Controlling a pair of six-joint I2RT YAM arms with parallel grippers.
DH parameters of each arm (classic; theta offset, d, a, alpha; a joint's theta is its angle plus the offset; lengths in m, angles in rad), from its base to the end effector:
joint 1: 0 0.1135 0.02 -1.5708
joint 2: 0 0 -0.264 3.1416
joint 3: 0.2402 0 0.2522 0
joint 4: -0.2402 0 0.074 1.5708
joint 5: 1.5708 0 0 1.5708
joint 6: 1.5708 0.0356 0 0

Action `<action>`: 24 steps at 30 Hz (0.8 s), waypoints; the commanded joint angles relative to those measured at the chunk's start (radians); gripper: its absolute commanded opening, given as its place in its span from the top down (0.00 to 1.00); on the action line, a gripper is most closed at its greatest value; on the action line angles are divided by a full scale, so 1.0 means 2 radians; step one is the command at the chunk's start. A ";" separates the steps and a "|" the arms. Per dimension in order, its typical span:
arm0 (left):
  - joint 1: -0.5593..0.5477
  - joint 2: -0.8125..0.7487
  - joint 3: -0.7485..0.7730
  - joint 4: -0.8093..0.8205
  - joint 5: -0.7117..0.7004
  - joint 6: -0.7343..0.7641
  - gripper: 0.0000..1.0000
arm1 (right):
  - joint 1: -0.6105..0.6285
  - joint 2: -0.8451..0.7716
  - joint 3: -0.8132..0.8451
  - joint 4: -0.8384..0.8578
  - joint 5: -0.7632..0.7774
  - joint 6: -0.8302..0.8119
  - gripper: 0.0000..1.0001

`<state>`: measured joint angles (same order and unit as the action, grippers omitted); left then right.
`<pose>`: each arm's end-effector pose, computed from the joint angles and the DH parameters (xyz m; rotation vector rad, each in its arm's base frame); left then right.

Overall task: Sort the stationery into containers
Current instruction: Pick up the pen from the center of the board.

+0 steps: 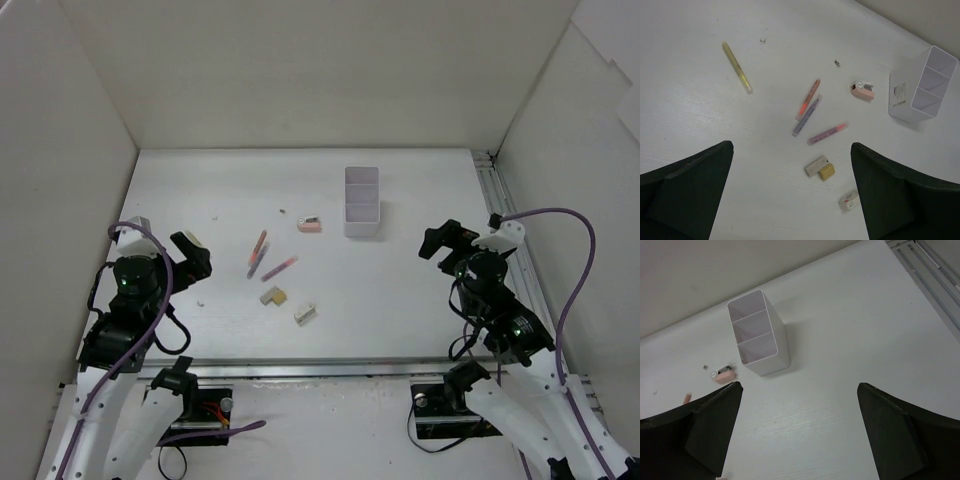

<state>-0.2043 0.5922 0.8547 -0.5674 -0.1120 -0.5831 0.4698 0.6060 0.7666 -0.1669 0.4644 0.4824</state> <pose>0.1245 -0.0217 0.3495 -0.4334 1.8468 -0.4353 0.1330 0.0496 0.3616 0.3733 1.5447 0.3794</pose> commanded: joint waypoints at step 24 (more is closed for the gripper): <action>-0.003 0.050 0.002 -0.027 -0.069 -0.082 0.00 | 0.096 0.386 0.188 0.010 -0.060 0.062 0.02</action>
<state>-0.2043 0.6796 0.8539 -0.6544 -0.2447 -0.7132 0.6170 1.2659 1.0496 -0.1844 0.3351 0.5335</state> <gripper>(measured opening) 0.996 0.979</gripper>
